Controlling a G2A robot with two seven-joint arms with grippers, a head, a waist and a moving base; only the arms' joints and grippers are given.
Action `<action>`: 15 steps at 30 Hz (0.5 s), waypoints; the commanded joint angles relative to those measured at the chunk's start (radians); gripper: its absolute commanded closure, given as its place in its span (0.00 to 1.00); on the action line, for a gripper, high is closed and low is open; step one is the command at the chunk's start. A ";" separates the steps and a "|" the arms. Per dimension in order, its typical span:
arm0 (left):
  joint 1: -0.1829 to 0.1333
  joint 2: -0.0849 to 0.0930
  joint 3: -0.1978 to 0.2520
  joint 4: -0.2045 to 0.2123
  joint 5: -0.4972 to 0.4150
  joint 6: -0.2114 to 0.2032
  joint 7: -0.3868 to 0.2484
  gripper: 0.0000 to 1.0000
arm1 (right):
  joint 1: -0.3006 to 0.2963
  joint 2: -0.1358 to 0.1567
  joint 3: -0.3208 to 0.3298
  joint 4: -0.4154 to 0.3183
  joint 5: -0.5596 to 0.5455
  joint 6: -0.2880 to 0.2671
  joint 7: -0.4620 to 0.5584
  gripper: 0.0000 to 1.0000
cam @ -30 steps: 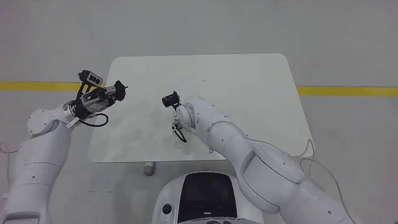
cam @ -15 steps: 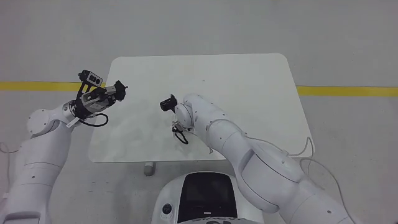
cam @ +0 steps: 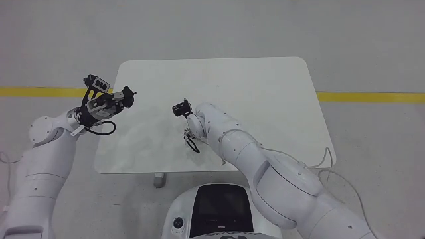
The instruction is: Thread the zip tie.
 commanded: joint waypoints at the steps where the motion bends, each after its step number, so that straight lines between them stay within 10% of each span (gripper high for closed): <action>1: 0.000 0.000 0.000 0.000 0.000 0.000 0.000 1.00 | 0.001 -0.001 0.002 0.004 0.000 -0.001 -0.005 0.80; 15: 0.000 0.000 0.000 0.000 0.000 0.000 0.000 1.00 | -0.007 -0.003 0.015 0.018 -0.003 -0.016 -0.014 0.83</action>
